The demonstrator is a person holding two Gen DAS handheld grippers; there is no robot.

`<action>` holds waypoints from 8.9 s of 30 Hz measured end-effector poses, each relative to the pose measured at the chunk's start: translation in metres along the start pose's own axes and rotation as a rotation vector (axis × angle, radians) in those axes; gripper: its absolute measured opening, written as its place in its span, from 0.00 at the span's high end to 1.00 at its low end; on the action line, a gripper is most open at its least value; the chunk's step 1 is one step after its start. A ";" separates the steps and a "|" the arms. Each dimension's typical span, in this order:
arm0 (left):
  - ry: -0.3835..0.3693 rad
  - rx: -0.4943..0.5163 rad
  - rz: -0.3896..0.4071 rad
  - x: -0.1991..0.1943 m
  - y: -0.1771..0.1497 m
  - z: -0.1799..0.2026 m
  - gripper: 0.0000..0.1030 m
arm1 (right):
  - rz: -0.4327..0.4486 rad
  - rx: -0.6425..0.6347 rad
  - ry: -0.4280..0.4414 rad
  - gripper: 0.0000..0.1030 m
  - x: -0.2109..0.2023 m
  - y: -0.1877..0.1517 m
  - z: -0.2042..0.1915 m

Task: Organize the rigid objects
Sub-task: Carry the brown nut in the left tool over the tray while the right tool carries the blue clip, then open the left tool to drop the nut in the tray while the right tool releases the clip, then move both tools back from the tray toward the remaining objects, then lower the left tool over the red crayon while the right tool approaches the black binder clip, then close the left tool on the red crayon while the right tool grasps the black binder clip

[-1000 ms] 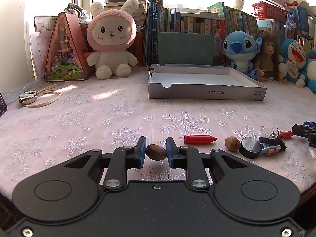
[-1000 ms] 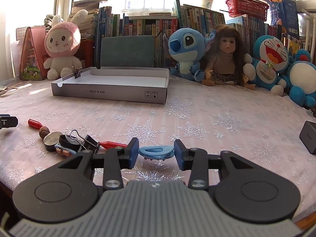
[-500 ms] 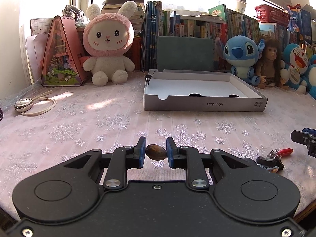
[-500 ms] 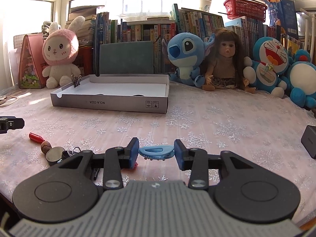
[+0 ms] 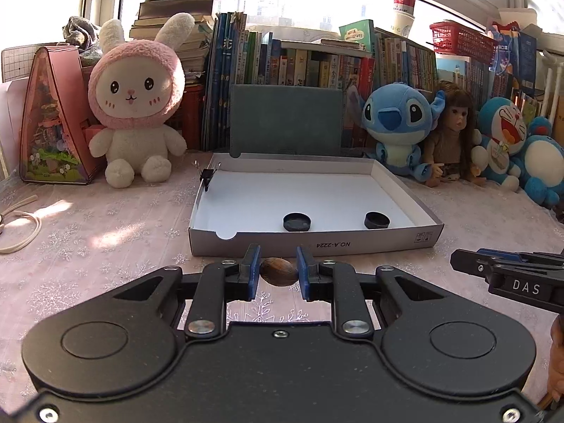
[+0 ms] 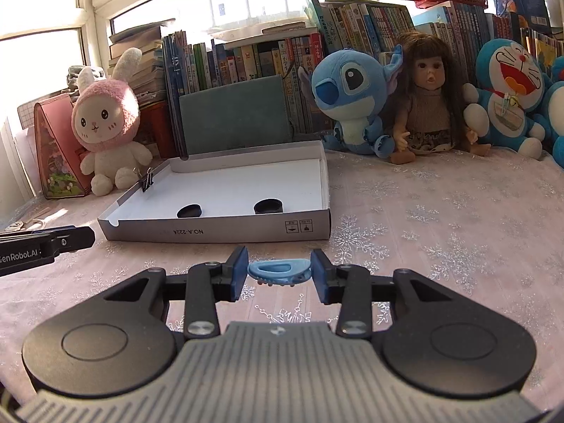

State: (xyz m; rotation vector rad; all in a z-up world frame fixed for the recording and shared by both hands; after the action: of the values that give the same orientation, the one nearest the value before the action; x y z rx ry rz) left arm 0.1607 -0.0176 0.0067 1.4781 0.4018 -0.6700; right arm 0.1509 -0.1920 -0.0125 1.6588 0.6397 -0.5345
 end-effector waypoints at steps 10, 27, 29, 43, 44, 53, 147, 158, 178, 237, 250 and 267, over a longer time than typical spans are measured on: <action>-0.039 -0.033 -0.011 0.036 0.045 0.009 0.80 | -0.069 0.040 0.033 0.56 0.036 0.036 0.002; -0.102 -0.065 -0.114 0.112 0.090 0.014 0.80 | -0.178 0.058 0.043 0.56 0.089 0.077 0.002; -0.097 -0.060 -0.141 0.123 0.094 0.013 0.80 | -0.183 0.049 0.036 0.56 0.096 0.083 -0.001; -0.096 -0.084 -0.239 0.180 0.105 0.019 0.80 | -0.221 0.047 0.033 0.56 0.137 0.104 -0.008; -0.097 -0.087 -0.243 0.183 0.104 0.019 0.80 | -0.227 0.049 0.036 0.56 0.139 0.102 -0.008; -0.075 -0.076 -0.267 0.195 0.094 0.019 0.80 | -0.260 0.045 0.023 0.56 0.159 0.090 -0.004; -0.022 0.067 0.033 -0.009 -0.071 0.002 0.13 | 0.090 -0.257 -0.015 0.00 -0.013 -0.046 -0.043; 0.003 0.074 0.033 -0.011 -0.086 -0.002 0.12 | 0.086 -0.224 -0.027 0.00 -0.013 -0.059 -0.039; 0.049 0.023 0.017 -0.014 -0.093 -0.022 0.16 | 0.101 -0.197 -0.078 0.00 -0.017 -0.064 -0.033; 0.041 0.042 0.002 -0.008 -0.100 -0.007 0.62 | 0.043 -0.296 -0.051 0.64 -0.018 -0.087 -0.042; 0.044 0.051 0.005 -0.005 -0.099 -0.005 0.57 | 0.041 -0.299 -0.047 0.42 -0.003 -0.074 -0.053; 0.046 0.039 0.007 -0.005 -0.099 -0.008 0.57 | -0.113 0.009 0.146 0.67 -0.015 -0.068 -0.040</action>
State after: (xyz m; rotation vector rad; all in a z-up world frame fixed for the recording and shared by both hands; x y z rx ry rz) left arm 0.0954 -0.0052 -0.0676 1.5336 0.4214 -0.6422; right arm 0.0945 -0.1457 -0.0450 1.6876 0.8433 -0.5004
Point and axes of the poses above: each gripper's, at about its wrist camera, not at the fingertips, and x roughly the way its jaws point, z to its right, y to its top, the point moved 10 cm from there along x, roughly the way its jaws point, and after that the axes turned 10 degrees about -z, right-handed, at the moved point
